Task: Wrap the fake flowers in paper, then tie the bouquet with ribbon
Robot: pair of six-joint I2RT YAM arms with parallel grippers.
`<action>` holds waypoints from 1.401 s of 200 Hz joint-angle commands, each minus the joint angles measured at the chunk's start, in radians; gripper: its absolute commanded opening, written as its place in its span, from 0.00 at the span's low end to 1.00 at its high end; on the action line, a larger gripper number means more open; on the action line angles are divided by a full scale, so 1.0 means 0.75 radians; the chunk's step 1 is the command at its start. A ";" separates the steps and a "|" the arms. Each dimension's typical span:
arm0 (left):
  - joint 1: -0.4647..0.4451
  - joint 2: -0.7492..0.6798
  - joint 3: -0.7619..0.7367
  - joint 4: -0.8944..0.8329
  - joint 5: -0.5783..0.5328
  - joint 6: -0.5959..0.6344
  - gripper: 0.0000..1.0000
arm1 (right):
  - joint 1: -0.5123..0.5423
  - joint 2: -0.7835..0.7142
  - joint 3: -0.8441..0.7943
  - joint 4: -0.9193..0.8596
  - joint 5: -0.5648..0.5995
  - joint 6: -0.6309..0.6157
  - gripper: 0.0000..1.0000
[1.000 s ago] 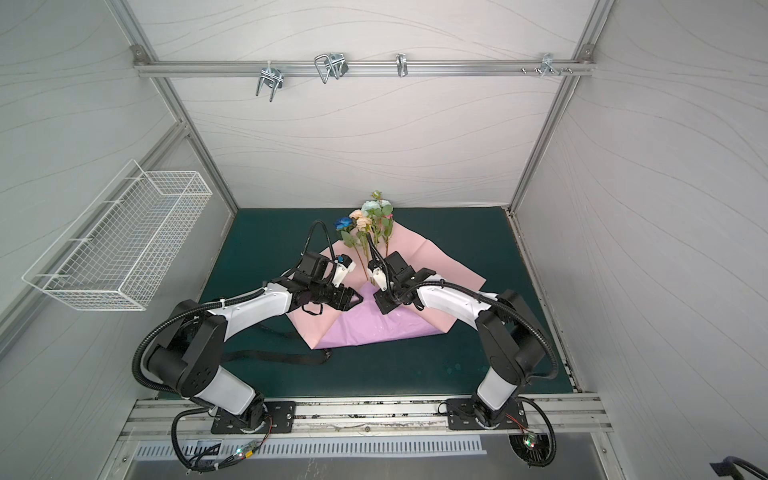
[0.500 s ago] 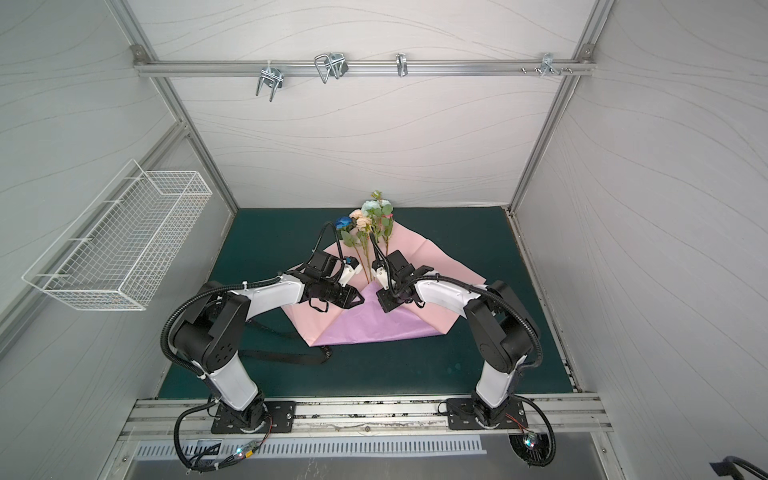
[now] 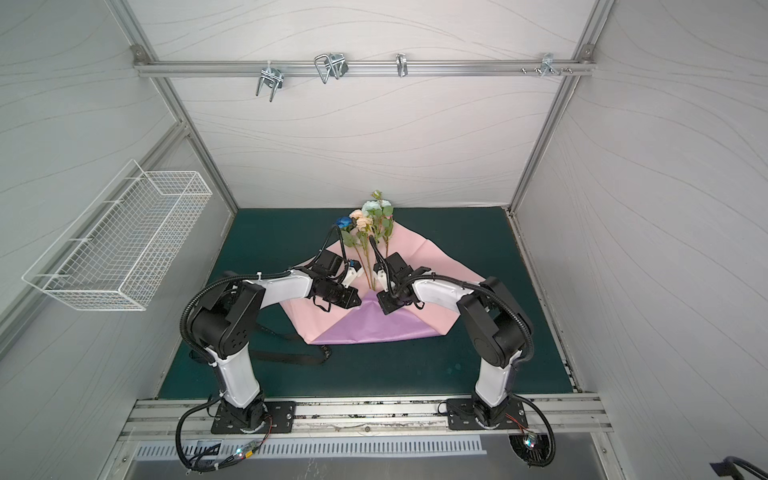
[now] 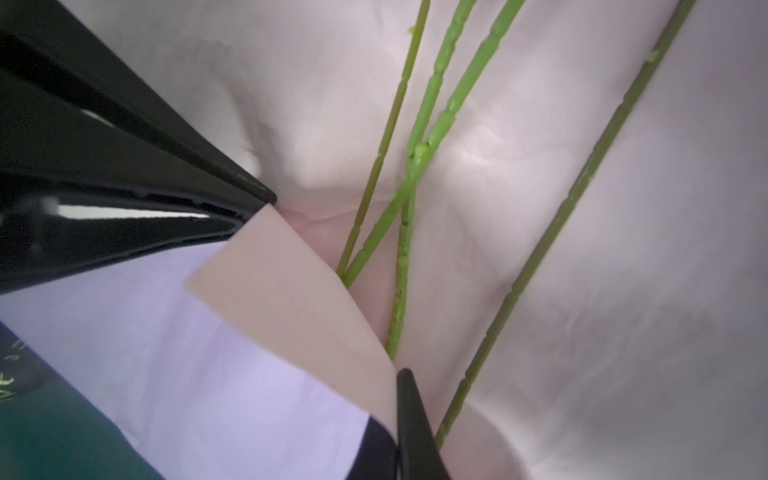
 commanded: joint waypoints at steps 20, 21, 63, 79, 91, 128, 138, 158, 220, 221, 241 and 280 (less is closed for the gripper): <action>0.008 0.060 0.062 -0.008 -0.027 -0.014 0.07 | -0.009 0.028 0.036 -0.025 0.010 0.042 0.13; 0.008 0.062 0.062 -0.007 -0.026 -0.013 0.07 | -0.010 0.027 0.036 -0.025 0.012 0.043 0.13; 0.010 0.064 0.054 0.005 -0.007 -0.030 0.06 | -0.004 -0.049 0.072 -0.086 0.065 0.082 0.30; 0.008 0.056 0.051 0.008 -0.008 -0.031 0.06 | 0.002 -0.090 0.076 -0.095 0.105 0.092 0.34; 0.008 0.054 0.048 0.013 -0.009 -0.032 0.06 | 0.012 -0.117 0.072 -0.094 0.141 0.102 0.39; 0.008 0.066 0.046 0.020 -0.010 -0.041 0.06 | 0.068 -0.114 0.078 -0.105 0.249 0.117 0.53; 0.008 0.070 0.046 0.025 -0.008 -0.043 0.06 | 0.081 -0.092 0.076 -0.102 0.258 0.120 0.54; 0.008 0.070 0.040 0.029 0.002 -0.051 0.06 | 0.092 -0.046 0.067 -0.083 0.246 0.127 0.54; 0.008 -0.166 0.046 -0.078 -0.300 -0.217 0.15 | 0.092 0.050 0.070 -0.067 0.264 0.136 0.54; 0.008 -0.174 0.044 -0.080 -0.304 -0.220 0.15 | 0.093 0.050 0.071 -0.067 0.264 0.135 0.54; 0.000 -0.331 -0.008 -0.113 -0.354 -0.325 0.17 | 0.092 0.069 0.085 -0.077 0.262 0.141 0.53; -0.090 -0.619 -0.217 -0.132 -0.309 -0.530 0.18 | 0.095 0.071 0.079 -0.081 0.267 0.159 0.53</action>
